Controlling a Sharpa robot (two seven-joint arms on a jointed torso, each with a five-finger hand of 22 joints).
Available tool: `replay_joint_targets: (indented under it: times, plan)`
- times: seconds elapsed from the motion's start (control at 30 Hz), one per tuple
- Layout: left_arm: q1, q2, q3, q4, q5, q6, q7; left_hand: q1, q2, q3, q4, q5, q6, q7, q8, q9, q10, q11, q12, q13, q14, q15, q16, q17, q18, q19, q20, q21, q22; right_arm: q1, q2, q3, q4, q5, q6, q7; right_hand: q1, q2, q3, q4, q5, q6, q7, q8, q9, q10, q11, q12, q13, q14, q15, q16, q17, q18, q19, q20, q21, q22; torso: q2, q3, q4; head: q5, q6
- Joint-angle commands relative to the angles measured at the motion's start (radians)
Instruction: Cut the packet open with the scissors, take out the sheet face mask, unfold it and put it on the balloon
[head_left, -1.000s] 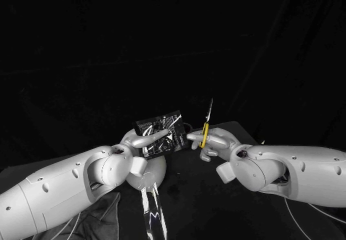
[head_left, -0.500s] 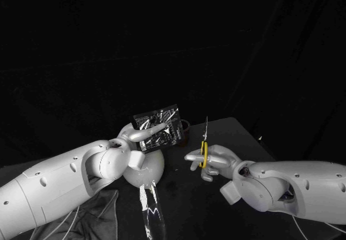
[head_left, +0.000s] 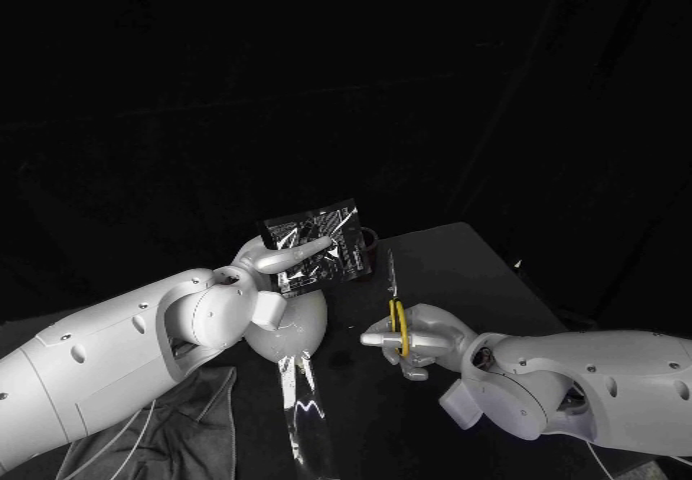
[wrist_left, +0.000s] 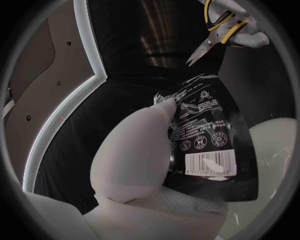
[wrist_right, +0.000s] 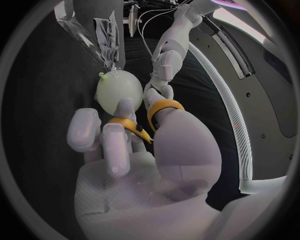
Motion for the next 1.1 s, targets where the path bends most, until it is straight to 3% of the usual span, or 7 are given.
replay_joint_targets:
  times: [0.03,0.4,0.47,0.53,0.57,0.7,1.1]
  plan:
    - [0.002,0.001,0.002,0.002,-0.003,0.049,-0.014,-0.008,0.003,0.005,0.003,0.004,0.006,-0.001,0.005,0.043,0.018,-0.014,-0.002,0.0,0.005,0.0,0.006,0.001,0.012,0.008,-0.001,0.004,0.001,-0.005,0.002,0.001,0.002,-0.116,0.075,-0.067,-0.038,-0.01,-0.031,0.018,-0.006,-0.041,0.008,-0.008,0.001,0.228,-0.052,0.393,-0.006,0.015,0.005,-0.016,-0.029,-0.011,-0.021,0.004,-0.028,-0.001,0.0,-0.0006,0.0002,-0.004,-0.008]
    - [0.004,0.009,0.003,-0.014,-0.008,0.078,-0.026,-0.011,0.001,0.012,0.001,0.004,0.005,-0.001,0.006,0.045,0.019,-0.014,-0.005,0.0,0.005,0.0,0.005,0.002,0.012,0.008,-0.001,0.005,0.001,-0.016,0.006,0.001,0.015,-0.215,0.11,-0.126,-0.056,0.002,-0.19,0.096,-0.004,-0.124,0.033,-0.003,0.017,0.182,-0.029,0.367,-0.005,-0.006,0.027,-0.041,-0.062,0.001,-0.064,0.026,-0.095,-0.036,0.001,-0.0001,-0.0008,-0.009,-0.021]
    - [0.004,0.01,0.004,-0.018,-0.008,0.08,-0.025,-0.011,0.001,0.012,0.001,0.004,0.005,-0.001,0.006,0.045,0.019,-0.014,-0.005,0.0,0.005,0.0,0.005,0.002,0.012,0.008,-0.001,0.005,0.001,-0.018,0.006,0.001,0.017,-0.22,0.11,-0.128,-0.038,0.012,-0.258,0.123,-0.005,-0.144,0.04,-0.002,0.02,0.165,-0.023,0.335,-0.026,-0.017,0.032,-0.053,-0.082,0.007,-0.082,0.031,-0.122,-0.05,0.0,-0.0002,-0.001,-0.007,-0.023]
    - [0.006,0.011,0.005,-0.022,-0.009,0.082,-0.024,-0.012,0.001,0.013,0.001,0.003,0.004,-0.001,0.006,0.045,0.019,-0.013,-0.005,0.0,0.005,0.0,0.005,0.002,0.012,0.008,-0.001,0.005,0.001,-0.02,0.006,0.001,0.018,-0.225,0.113,-0.129,0.039,0.044,-0.405,0.213,-0.002,-0.171,0.048,0.012,0.028,0.142,-0.015,0.299,-0.04,-0.028,0.038,-0.061,-0.09,0.01,-0.099,0.041,-0.148,-0.062,0.0,-0.0001,-0.0006,-0.007,-0.025]
    - [0.006,0.011,0.006,-0.023,-0.009,0.083,-0.024,-0.012,0.001,0.013,0.001,0.003,0.004,-0.001,0.006,0.045,0.019,-0.013,-0.005,0.0,0.005,0.0,0.005,0.002,0.012,0.008,-0.001,0.005,0.001,-0.021,0.006,0.001,0.019,-0.226,0.113,-0.13,0.039,0.044,-0.405,0.213,-0.002,-0.171,0.048,0.012,0.028,0.142,-0.015,0.299,-0.04,-0.028,0.038,-0.061,-0.09,0.01,-0.099,0.041,-0.148,-0.062,0.0,0.0003,-0.0008,-0.006,-0.026]
    - [0.009,0.008,0.008,-0.025,-0.009,0.085,-0.023,-0.012,0.001,0.013,0.001,0.003,0.004,-0.001,0.006,0.045,0.019,-0.013,-0.005,0.0,0.005,0.0,0.005,0.002,0.012,0.008,-0.001,0.005,0.001,-0.026,0.006,0.001,0.021,-0.23,0.112,-0.131,0.087,-0.015,-0.476,0.321,-0.004,-0.229,0.066,-0.008,0.014,0.085,0.002,0.162,-0.139,-0.054,0.055,-0.081,-0.125,0.021,-0.143,0.05,-0.209,-0.093,-0.001,0.0011,0.0001,-0.003,-0.033]
    - [0.014,-0.002,0.011,-0.02,-0.008,0.091,-0.022,-0.014,0.001,0.017,0.0,0.003,0.004,-0.001,0.007,0.046,0.021,-0.013,-0.006,0.0,0.005,0.0,0.005,0.003,0.011,0.008,-0.001,0.006,0.001,-0.033,0.003,0.001,0.022,-0.231,0.111,-0.129,0.057,-0.096,-0.548,0.327,0.003,-0.275,0.08,-0.016,0.0,0.062,0.015,0.112,-0.167,-0.075,0.067,-0.087,-0.137,0.03,-0.181,0.062,-0.255,-0.115,0.0,-0.0012,0.0012,-0.002,-0.041]
